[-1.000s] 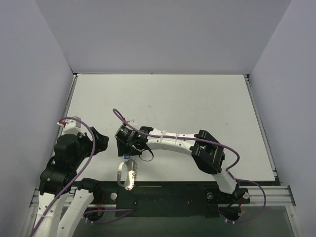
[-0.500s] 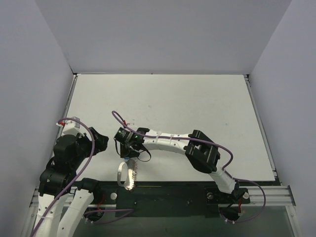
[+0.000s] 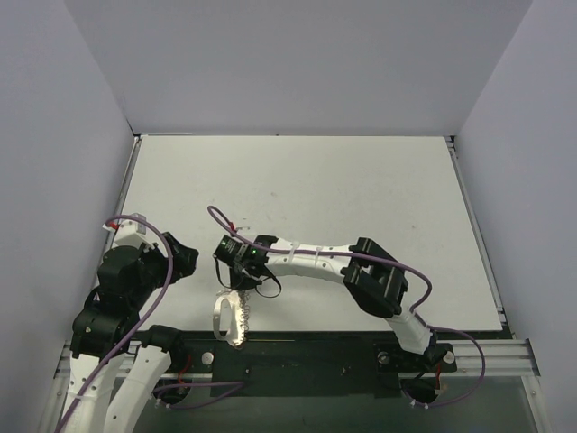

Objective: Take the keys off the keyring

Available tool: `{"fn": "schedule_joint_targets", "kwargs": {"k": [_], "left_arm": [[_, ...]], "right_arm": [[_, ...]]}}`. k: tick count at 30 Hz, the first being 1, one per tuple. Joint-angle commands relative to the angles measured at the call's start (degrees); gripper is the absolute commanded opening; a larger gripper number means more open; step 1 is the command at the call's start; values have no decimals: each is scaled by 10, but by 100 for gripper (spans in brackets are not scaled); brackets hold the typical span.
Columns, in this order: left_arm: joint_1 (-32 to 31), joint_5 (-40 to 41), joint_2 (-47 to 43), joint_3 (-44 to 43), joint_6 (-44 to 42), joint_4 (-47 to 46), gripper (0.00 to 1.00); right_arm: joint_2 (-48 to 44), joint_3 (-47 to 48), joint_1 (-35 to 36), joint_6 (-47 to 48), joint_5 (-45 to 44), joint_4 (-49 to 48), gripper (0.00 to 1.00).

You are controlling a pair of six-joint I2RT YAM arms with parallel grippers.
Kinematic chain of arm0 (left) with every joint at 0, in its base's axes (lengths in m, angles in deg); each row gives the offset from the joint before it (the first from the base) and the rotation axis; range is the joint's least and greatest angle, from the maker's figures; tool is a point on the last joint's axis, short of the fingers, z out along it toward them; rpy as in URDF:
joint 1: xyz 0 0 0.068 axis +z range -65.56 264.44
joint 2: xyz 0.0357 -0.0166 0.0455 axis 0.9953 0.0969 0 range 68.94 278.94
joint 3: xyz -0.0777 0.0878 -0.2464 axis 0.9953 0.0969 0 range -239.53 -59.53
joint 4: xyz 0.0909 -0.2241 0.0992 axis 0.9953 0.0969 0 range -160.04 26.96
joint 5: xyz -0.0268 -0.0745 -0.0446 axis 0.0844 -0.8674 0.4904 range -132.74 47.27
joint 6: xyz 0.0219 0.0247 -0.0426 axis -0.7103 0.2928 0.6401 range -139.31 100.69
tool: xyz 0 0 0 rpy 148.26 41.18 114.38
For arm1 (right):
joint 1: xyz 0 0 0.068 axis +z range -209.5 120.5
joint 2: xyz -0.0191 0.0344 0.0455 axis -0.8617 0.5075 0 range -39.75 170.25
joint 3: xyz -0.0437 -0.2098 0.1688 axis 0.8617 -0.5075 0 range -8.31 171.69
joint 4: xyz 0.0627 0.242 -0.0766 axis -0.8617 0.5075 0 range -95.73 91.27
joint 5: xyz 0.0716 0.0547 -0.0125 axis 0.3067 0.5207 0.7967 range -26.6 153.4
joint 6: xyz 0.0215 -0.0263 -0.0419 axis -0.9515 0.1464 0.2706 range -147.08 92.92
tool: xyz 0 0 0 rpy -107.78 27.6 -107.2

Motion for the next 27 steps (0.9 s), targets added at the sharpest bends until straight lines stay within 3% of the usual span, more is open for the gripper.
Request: {"fn": "schedule_joint_targets", "kwargs": {"k": [1, 5, 17, 27], "left_arm": [[3, 2, 10, -6, -2, -33, 84], [2, -18, 12, -19, 5, -28, 84], [-4, -218, -10, -86, 74, -127, 85], [-4, -373, -49, -43, 149, -326, 85]], "right_arm": [[-97, -41, 2, 50, -26, 25, 0], [-175, -85, 2, 101, -18, 21, 0], [-416, -164, -1, 211, 4, 32, 0], [-557, -133, 0, 215, -9, 76, 0]]}}
